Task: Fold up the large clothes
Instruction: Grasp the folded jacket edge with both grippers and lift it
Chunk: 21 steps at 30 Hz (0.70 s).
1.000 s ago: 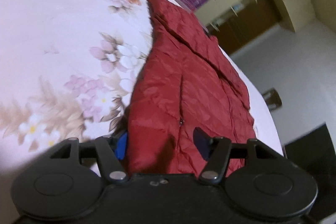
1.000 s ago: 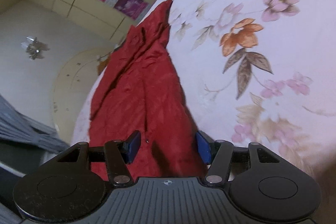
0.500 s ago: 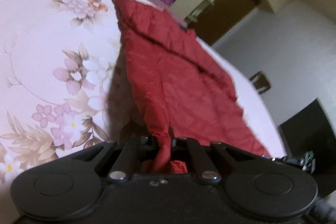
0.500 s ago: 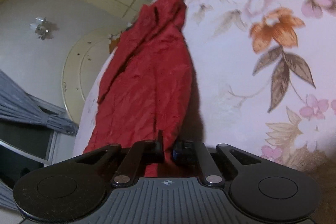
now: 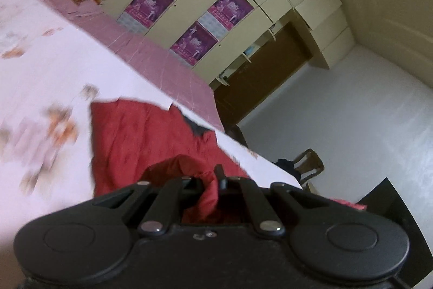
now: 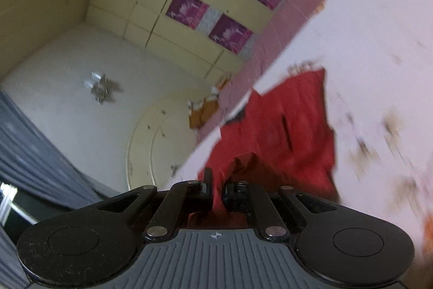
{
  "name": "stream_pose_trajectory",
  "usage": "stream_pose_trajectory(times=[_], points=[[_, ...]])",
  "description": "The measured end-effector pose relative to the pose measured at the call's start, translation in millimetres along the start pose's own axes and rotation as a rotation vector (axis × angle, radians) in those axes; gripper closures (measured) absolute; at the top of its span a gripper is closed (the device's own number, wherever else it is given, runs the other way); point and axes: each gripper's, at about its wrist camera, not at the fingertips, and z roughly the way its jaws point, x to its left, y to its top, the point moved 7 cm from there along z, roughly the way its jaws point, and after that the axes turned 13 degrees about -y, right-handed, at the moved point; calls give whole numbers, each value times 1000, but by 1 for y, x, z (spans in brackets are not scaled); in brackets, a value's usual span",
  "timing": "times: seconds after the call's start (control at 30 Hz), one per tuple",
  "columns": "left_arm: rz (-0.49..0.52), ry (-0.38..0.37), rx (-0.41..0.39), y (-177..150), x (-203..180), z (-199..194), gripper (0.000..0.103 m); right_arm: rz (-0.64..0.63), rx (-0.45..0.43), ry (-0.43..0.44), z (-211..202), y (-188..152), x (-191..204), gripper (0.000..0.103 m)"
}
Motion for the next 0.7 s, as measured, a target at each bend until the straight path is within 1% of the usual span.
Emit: stream_pose_trajectory(times=[0.07,0.17,0.3,0.43,0.47,0.5,0.53,0.57,0.6,0.63,0.67,0.7], points=[[11,26,27,24,13,30,99,23,-8,2,24,25,7,98],[-7,59,58,52,40,73,99,62,-12,-3,68,61,7,98],[-54,104,93,70,86,116,99,124,9,-51,129,99,-11,98],[-82,117,104,79,120,141,99,128,44,-118,178,117,-32,98],[-88,116,104,81,126,145,97,131,49,-126,184,118,-37,98],[-102,108,97,82,132,149,93,143,49,-137,191,120,-42,98],[-112,100,88,84,137,152,92,162,46,-133,200,124,-47,98],[-136,90,76,86,143,155,87,180,38,-123,205,127,-50,97],[-166,83,63,89,148,157,79,201,31,-120,209,129,-55,95],[-200,73,45,90,154,160,72,222,26,-119,214,132,-58,62],[-226,62,22,92,158,161,57,243,1,-126,217,136,-62,32],[-238,60,-3,94,160,160,42,248,-49,-147,216,141,-65,0]])
